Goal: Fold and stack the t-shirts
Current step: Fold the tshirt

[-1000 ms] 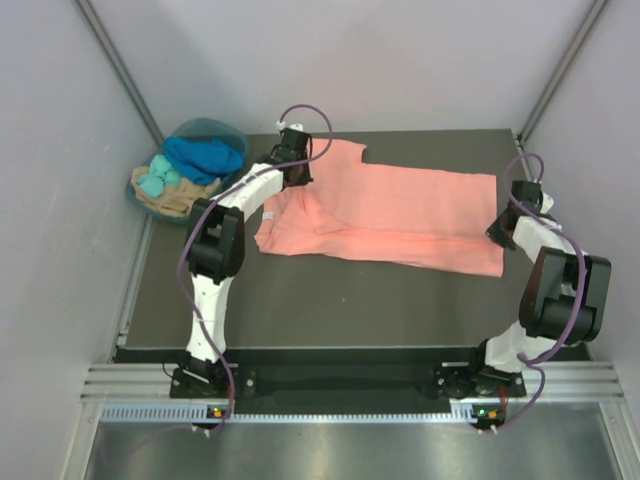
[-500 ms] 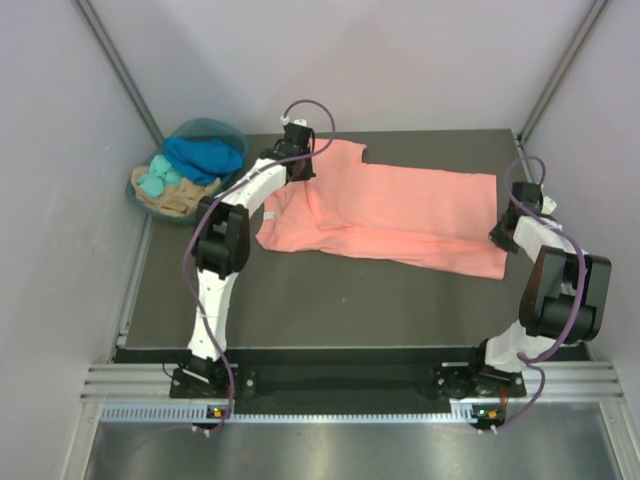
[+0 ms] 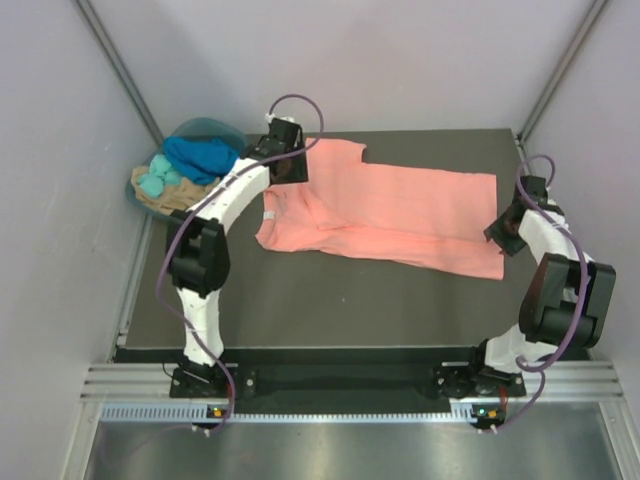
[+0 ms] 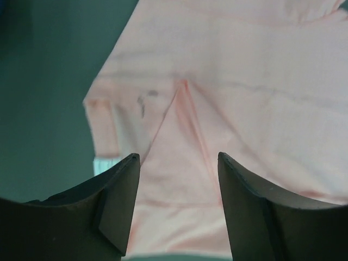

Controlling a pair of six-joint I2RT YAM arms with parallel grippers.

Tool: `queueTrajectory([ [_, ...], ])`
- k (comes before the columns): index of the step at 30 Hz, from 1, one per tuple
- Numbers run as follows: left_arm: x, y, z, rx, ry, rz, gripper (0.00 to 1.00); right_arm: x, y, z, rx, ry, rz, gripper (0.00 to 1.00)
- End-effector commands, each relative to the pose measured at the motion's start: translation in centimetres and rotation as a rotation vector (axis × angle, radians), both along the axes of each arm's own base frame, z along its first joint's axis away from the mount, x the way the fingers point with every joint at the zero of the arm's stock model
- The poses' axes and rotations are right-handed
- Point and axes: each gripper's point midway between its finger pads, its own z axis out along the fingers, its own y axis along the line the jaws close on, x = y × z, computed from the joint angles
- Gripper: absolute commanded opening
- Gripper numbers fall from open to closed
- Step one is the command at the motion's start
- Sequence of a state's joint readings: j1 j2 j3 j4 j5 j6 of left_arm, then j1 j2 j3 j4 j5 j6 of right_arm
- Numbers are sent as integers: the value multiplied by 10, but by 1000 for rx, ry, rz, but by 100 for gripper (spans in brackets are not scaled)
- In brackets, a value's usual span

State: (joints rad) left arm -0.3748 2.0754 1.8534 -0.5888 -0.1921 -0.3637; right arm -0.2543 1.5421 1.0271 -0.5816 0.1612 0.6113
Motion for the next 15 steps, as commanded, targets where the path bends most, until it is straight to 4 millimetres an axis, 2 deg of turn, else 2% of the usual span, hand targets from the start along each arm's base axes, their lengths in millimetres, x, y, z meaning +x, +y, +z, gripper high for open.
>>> queueTrajectory([
  [1,-45,20,31,-46,1,83,64,-22,7,3,68,32,-93,45],
  [2,-66,25,17,-52,38,85,64,-26,7,1,74,37,-120,46],
  [7,-115,36,-23,-102,130,114,66,-46,-4,-20,49,80,-204,47],
  [9,-121,41,-31,-138,153,123,68,-54,-12,-27,26,91,-237,48],
  [10,-123,43,-33,-155,157,130,68,-52,-16,-28,8,73,-246,48],
  [11,-128,51,-42,-163,181,147,68,-54,-23,-31,-6,79,-260,47],
  [15,-136,56,-49,-214,197,164,68,-61,-48,-44,-44,111,-300,45],
])
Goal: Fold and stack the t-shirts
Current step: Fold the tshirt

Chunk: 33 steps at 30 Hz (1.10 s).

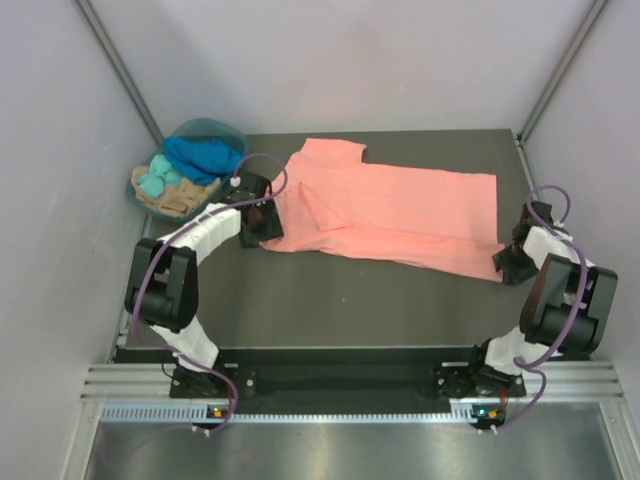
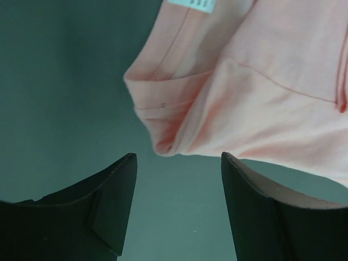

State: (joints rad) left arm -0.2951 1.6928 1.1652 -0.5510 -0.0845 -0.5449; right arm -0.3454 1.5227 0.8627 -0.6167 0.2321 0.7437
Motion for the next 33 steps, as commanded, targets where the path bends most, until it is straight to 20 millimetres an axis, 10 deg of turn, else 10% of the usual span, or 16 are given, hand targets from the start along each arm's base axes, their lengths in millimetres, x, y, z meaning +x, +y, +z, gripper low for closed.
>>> queueTrajectory([
  [1,11,-10,25,-117,-91,15,68,6,-35,0,-90,-26,-51,43],
  [6,-2,-32,20,-242,-92,-66,68,12,-46,-5,-111,-23,-37,28],
  [14,-7,7,-10,-26,-40,0,64,14,-55,3,-166,-36,-27,0],
  [30,16,21,-23,78,-53,31,38,20,-58,23,-181,-59,13,1],
  [33,18,22,-16,79,-65,38,40,16,-52,33,-154,-51,-8,21],
])
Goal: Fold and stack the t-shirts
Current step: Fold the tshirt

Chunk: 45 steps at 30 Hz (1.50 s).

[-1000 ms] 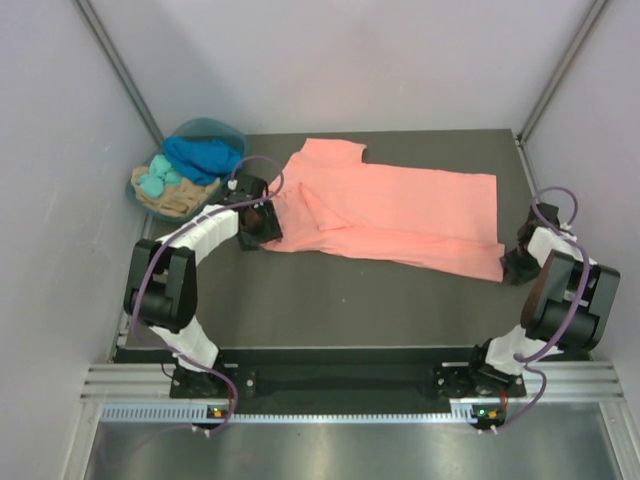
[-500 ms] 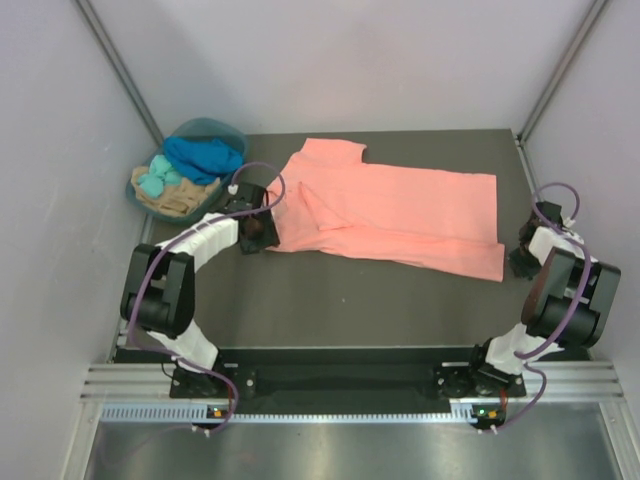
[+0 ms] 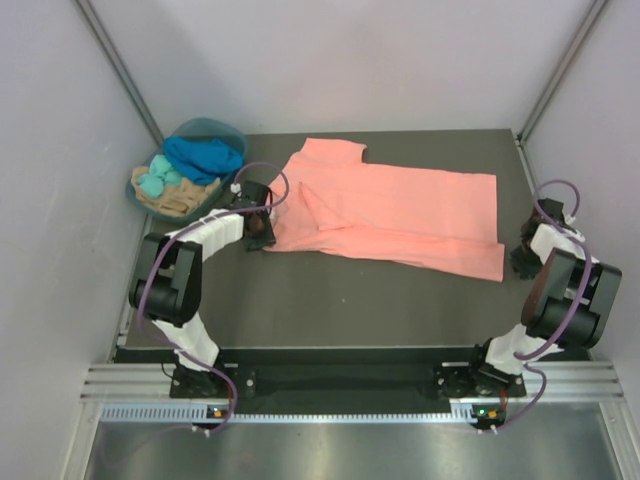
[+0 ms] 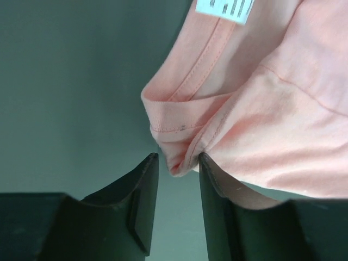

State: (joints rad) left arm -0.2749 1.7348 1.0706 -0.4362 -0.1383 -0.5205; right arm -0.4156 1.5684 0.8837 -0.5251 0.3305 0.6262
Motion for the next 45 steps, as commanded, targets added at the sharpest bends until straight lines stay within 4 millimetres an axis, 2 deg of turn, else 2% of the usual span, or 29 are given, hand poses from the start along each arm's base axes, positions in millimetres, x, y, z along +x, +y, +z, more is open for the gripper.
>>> queueTrajectory([
  [1,19,2,22,15,-78,12,42,7,-3,37,-6,-62,-35,29],
  [4,20,4,26,16,-90,20,43,6,9,46,35,-101,-61,36],
  [7,22,-1,25,-5,-88,12,42,-2,17,45,46,-111,-103,39],
  [11,23,-5,23,-17,-71,6,41,-12,38,30,117,-118,-153,41],
  [19,26,-5,26,-27,-77,31,40,-9,62,26,167,-158,-235,47],
  [25,26,-4,25,-13,-73,26,40,2,67,5,200,-188,-280,47],
  [30,27,-4,25,-15,-71,36,38,-6,59,-17,158,-123,-283,45],
  [32,27,-5,24,-21,-66,37,34,-7,57,-23,148,-104,-269,33],
  [33,26,-5,21,-21,-57,35,24,-6,55,-22,137,-106,-253,22],
  [34,25,-5,22,-16,-54,39,18,-5,52,-19,121,-112,-244,1],
  [36,21,0,22,11,-23,42,3,-6,42,-9,56,-104,-221,0],
  [37,21,6,24,49,-20,54,0,-7,36,-1,25,-112,-215,0],
  [40,12,22,32,148,-3,68,0,-12,18,19,-75,-98,-208,0],
  [45,-2,30,37,213,-5,59,0,-25,2,29,-145,-37,-186,0],
])
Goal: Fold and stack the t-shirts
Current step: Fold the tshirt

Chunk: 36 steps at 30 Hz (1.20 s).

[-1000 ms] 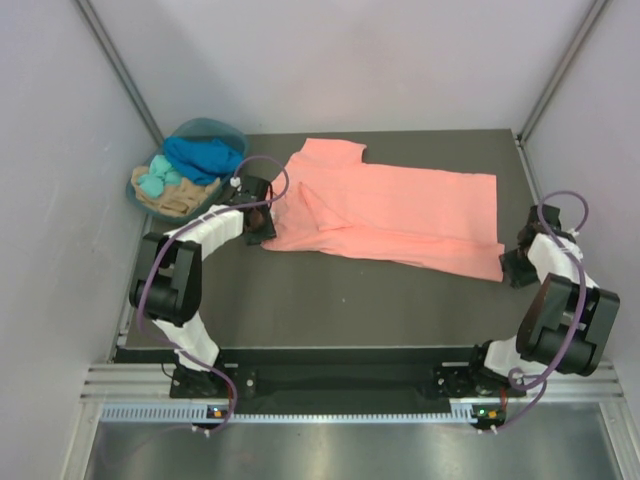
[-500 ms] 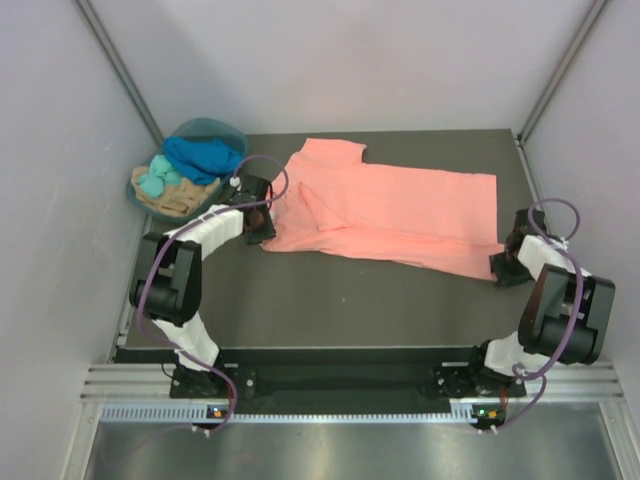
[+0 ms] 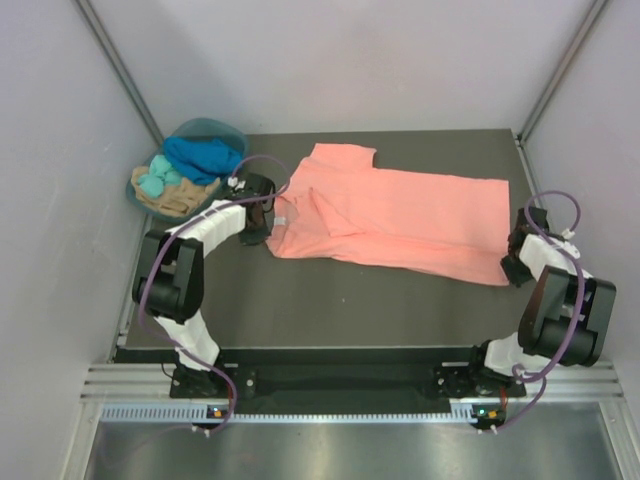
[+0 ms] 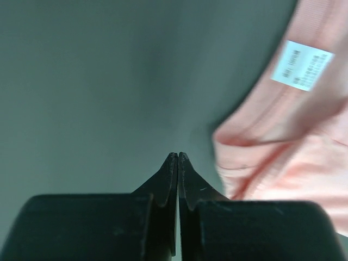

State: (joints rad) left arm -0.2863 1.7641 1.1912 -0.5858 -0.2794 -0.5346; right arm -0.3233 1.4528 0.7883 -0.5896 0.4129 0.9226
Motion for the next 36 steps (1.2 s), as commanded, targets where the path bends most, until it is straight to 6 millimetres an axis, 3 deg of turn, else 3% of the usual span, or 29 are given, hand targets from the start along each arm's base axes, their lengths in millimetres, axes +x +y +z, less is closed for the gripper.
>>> queueTrajectory([
  [1,-10,13,20,88,-24,-5,0,-10,-29,25,-133,48,-3,0],
  [5,-6,-8,27,-17,-57,-72,1,-13,-30,24,-129,63,11,0],
  [7,-12,-23,33,-105,-73,-124,10,-13,-33,25,-139,61,13,0],
  [8,-11,-28,37,-144,-95,-120,20,-14,-34,25,-146,66,11,0],
  [11,-19,-38,37,-280,-84,-92,27,-13,-36,26,-152,59,10,0],
  [20,-29,-69,9,-487,-61,-136,32,-13,-36,23,-144,62,18,0],
  [29,-39,-68,-4,-461,-76,-180,40,-8,-36,21,-132,53,25,0],
  [36,-31,-69,-19,-429,-60,-181,40,-6,-34,18,-117,46,28,0],
])
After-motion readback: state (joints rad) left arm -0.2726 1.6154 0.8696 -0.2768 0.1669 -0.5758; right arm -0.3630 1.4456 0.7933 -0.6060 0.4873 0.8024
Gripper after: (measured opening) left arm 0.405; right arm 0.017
